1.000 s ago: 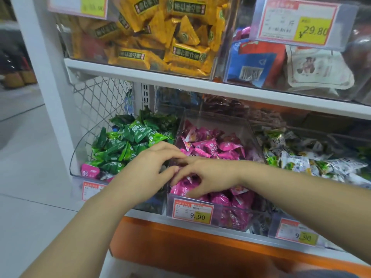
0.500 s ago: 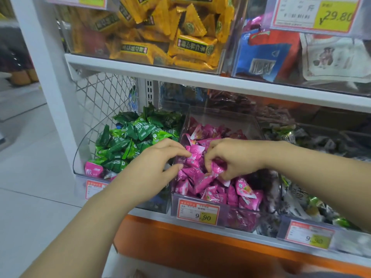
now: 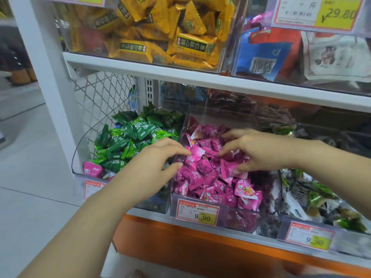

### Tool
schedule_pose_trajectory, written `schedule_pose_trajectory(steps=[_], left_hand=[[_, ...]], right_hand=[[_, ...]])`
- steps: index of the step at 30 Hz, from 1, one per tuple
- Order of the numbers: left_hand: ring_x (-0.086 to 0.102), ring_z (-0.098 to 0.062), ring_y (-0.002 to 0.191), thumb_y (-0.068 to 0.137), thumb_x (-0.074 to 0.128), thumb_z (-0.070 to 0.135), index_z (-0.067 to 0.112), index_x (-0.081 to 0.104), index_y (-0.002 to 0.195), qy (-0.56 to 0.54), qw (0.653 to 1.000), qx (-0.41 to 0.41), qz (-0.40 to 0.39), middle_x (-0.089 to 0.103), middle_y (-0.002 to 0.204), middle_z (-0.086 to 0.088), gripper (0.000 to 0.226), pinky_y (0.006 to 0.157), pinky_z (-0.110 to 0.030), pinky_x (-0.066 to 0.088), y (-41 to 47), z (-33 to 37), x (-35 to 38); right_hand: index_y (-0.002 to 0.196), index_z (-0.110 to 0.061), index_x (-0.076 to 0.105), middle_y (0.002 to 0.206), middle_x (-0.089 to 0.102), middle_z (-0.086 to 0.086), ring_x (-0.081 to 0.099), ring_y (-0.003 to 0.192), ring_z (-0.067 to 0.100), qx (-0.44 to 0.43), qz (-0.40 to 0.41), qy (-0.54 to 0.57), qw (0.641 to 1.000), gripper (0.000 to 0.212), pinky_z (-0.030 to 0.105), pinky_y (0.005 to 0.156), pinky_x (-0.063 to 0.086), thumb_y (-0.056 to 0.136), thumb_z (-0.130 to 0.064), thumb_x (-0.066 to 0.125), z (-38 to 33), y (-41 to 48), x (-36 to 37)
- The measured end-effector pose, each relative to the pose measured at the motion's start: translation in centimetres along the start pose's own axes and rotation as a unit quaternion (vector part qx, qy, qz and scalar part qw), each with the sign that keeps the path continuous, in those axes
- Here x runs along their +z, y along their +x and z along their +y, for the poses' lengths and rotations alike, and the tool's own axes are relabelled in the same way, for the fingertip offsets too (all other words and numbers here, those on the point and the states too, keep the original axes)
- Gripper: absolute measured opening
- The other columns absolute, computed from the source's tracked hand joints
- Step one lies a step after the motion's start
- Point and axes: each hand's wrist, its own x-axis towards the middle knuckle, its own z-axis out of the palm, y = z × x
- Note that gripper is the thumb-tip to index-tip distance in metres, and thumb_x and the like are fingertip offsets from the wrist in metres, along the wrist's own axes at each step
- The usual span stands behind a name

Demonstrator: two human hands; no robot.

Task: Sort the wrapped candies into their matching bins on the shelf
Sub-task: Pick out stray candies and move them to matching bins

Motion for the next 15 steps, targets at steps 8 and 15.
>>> schedule_pose_trajectory(steps=[8,15], left_hand=[[0.048,0.007,0.102,0.091,0.06,0.02,0.037,0.062,0.114,0.012,1.0,-0.002,0.012,0.047,0.112,0.029,0.029,0.082,0.003,0.03,0.3,0.1,0.2],[0.043,0.01,0.106,0.09,0.062,0.015,0.03,0.065,0.114,0.014,1.0,0.002,0.015,0.05,0.111,0.02,0.029,0.086,0.004,0.026,0.5,-0.1,0.3]], right_hand=[[0.135,-0.033,0.05,0.145,0.042,-0.003,0.039,0.126,0.015,-0.19,-0.097,0.083,0.973,0.054,0.027,0.104,0.031,0.085,-0.017,0.065,-5.3,2.6,1.8],[0.122,-0.042,0.053,0.13,0.042,-0.007,0.031,0.105,0.016,-0.242,-0.062,-0.05,0.967,0.044,0.038,0.09,0.038,0.081,-0.037,0.068,-4.6,5.0,2.9]])
